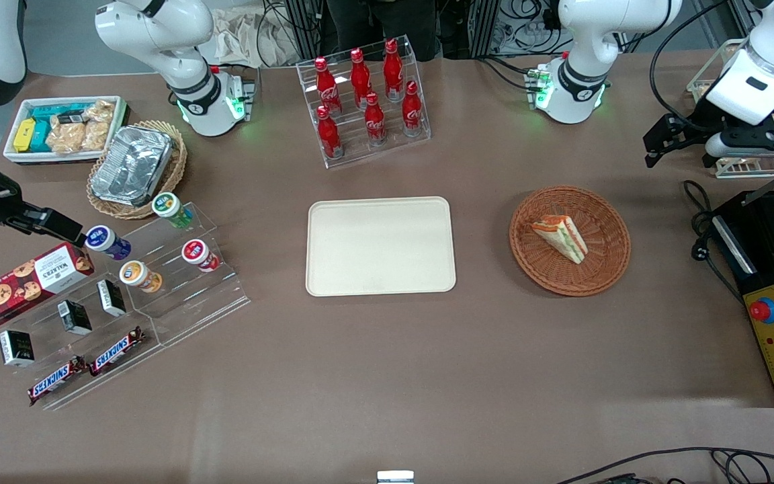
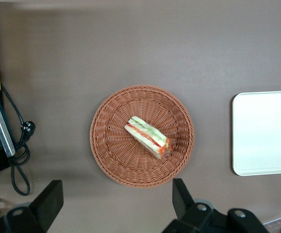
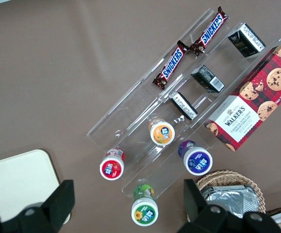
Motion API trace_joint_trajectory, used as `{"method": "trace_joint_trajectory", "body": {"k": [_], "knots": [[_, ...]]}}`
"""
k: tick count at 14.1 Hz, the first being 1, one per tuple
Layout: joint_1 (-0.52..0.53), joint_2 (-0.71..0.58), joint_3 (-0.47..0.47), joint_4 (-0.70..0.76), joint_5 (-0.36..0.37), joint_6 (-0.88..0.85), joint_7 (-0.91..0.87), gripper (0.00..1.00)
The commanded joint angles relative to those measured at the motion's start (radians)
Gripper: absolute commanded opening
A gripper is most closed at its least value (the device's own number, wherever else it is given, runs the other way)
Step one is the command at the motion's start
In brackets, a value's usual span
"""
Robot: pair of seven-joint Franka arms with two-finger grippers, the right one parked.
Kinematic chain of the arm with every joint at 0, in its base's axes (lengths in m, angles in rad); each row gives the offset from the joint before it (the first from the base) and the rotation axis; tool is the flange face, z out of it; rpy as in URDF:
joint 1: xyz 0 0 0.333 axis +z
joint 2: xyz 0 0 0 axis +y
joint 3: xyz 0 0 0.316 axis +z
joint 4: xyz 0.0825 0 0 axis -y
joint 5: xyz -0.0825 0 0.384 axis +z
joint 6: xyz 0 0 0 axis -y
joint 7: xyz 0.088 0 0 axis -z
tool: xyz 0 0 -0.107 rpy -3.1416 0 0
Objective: Place sandwich from basket to tray
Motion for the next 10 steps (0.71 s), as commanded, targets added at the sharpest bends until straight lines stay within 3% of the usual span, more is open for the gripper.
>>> {"method": "trace_joint_trajectory", "body": {"k": [1, 6, 10], "knots": [[-0.01, -0.018, 0.003, -0.009, 0.016, -0.024, -0.015, 1.0], [-0.007, 0.005, 0.003, 0.005, 0.015, -0.032, -0.04, 1.0], [-0.017, 0.031, -0.001, -0.001, 0.01, -0.027, -0.322, 1.0]]}}
